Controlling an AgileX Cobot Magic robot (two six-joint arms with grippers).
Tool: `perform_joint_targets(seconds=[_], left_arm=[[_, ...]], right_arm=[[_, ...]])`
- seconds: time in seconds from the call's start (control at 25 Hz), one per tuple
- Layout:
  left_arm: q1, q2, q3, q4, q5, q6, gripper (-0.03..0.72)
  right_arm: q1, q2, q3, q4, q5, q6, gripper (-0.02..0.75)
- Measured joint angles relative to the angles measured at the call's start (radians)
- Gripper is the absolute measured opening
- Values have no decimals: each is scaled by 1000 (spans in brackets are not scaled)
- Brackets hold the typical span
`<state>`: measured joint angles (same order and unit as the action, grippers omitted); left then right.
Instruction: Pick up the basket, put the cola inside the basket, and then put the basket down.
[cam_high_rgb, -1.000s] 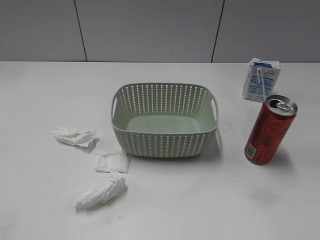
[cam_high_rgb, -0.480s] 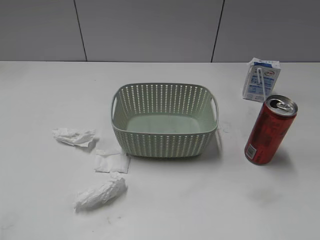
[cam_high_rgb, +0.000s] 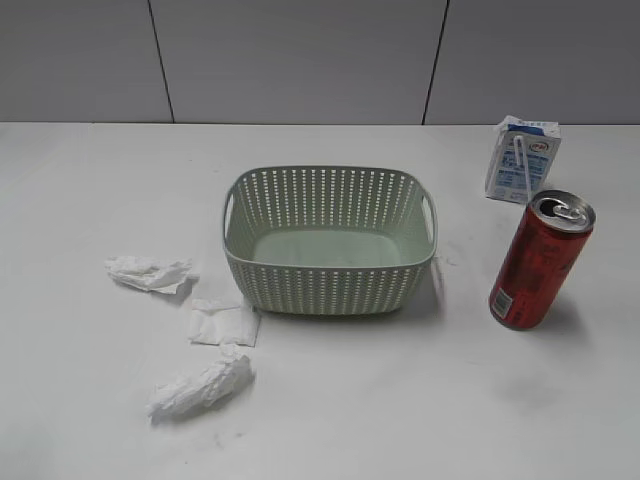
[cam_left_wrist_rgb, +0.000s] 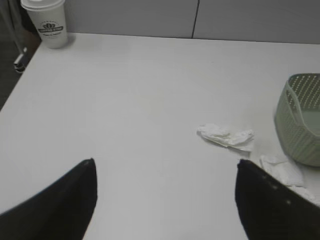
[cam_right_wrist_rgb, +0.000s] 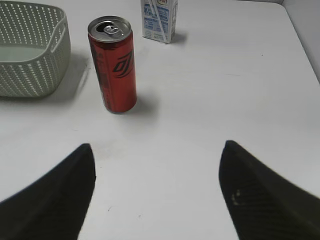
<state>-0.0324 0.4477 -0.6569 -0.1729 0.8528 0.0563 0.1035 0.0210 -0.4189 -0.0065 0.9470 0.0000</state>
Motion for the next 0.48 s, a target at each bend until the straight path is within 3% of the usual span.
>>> perform_joint_targets(seconds=[0.32,0.48], left_arm=[[-3,494,-286,-101,-14,68,648],[-62,717,-436,-136,-13,104,632]], right_arm=[[0,0,0,0,0,0,587],[0,0,0,0,0,0,587]])
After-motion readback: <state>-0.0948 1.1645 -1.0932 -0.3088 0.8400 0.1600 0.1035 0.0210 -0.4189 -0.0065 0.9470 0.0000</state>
